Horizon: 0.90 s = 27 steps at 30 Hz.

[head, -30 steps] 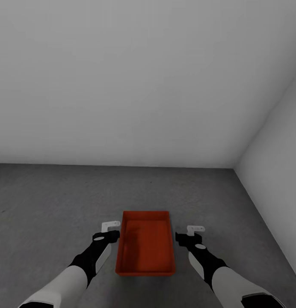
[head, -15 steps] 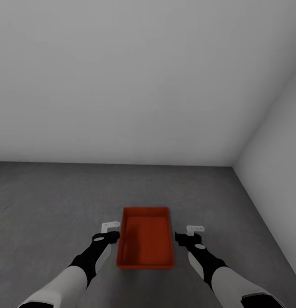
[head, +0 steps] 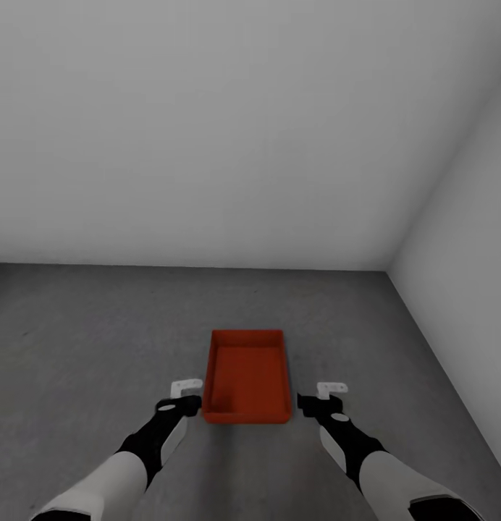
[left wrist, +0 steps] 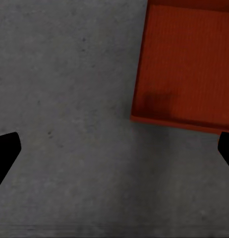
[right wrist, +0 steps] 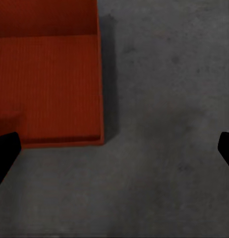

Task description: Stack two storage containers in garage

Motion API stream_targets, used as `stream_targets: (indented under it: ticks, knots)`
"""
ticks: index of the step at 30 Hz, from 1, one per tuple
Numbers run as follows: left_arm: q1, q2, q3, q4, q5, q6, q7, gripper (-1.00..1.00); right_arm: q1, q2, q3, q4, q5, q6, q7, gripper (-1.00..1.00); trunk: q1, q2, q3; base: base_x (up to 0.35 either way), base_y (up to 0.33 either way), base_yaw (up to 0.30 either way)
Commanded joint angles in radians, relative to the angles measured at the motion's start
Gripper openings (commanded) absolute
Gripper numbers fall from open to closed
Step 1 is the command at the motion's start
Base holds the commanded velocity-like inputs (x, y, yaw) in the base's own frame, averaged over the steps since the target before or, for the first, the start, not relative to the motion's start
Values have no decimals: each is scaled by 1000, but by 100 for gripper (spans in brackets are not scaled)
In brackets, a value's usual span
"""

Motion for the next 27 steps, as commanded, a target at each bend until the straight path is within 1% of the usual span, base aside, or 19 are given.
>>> stream_targets:
  ticks: [1, 3, 4, 6, 7, 9, 10, 12, 13, 14, 16, 19, 27]
  knots:
    - [0, 1, -7, 9, 13, 5, 7, 100, 0, -1, 9, 3, -10, -3, -5, 100, -1, -1, -1, -343, 0, 0]
    - [0, 5, -6, 41, 27, 7, 8, 100, 0, -3, 8, 11, -10, -2, -5, 100, -1, -1, -1, -343, 0, 0]
    - [0, 10, -6, 64, 41, 10, 8, 100, 0, -4, 9, 18, -10, -1, -4, 100, -1, -1, -1, -343, 0, 0]
    - [0, 20, -7, 96, 55, 11, 7, 100, 1, -4, 9, 26, -9, 1, -5, 100, -1, -1, -1, -343, 0, 0]
    - [0, 31, -8, 148, 68, 9, 6, 100, 1, -5, 9, 36, -9, 3, -5, 100, -1, -1, -1, -343, 0, 0]
    - [0, 40, -7, 215, 78, 6, 3, 100, 1, -5, 10, 47, -8, 5, -5, 100, -1, -1, -1, -343, 0, 0]
    - [0, 49, -7, 277, 88, 4, 0, 100, 2, -5, 10, 58, -8, 7, -5, 100, -1, -1, -1, -344, 0, 0]
    - [1, 63, -7, 326, 106, 3, -1, 100, 4, -6, 10, 78, -8, 11, -5, 100, -1, -1, -1, -344, 0, 0]
    - [1, 67, -7, 336, 112, 3, 1, 100, 5, -6, 10, 86, -8, 12, -5, 100, -1, -1, -1, -344, 0, 0]
    - [5, 79, -7, 356, 129, 4, 4, 100, 7, -6, 10, 111, -8, 13, -5, 100, -1, -1, -1, -344, 0, 0]
    - [9, 91, -8, 366, 141, 4, 6, 100, 10, -6, 10, 128, -8, 14, -5, 100, -1, -1, -1, -344, 0, 0]
    - [12, 101, -8, 373, 150, 3, 6, 100, 16, -6, 10, 140, -8, 15, -5, 100, -1, -1, -1, -344, 0, 0]
    - [14, 101, -7, 376, 156, 3, -3, 100, 19, -6, 11, 142, -8, 14, -5, 100, -1, -1, -1, -344, 0, 0]
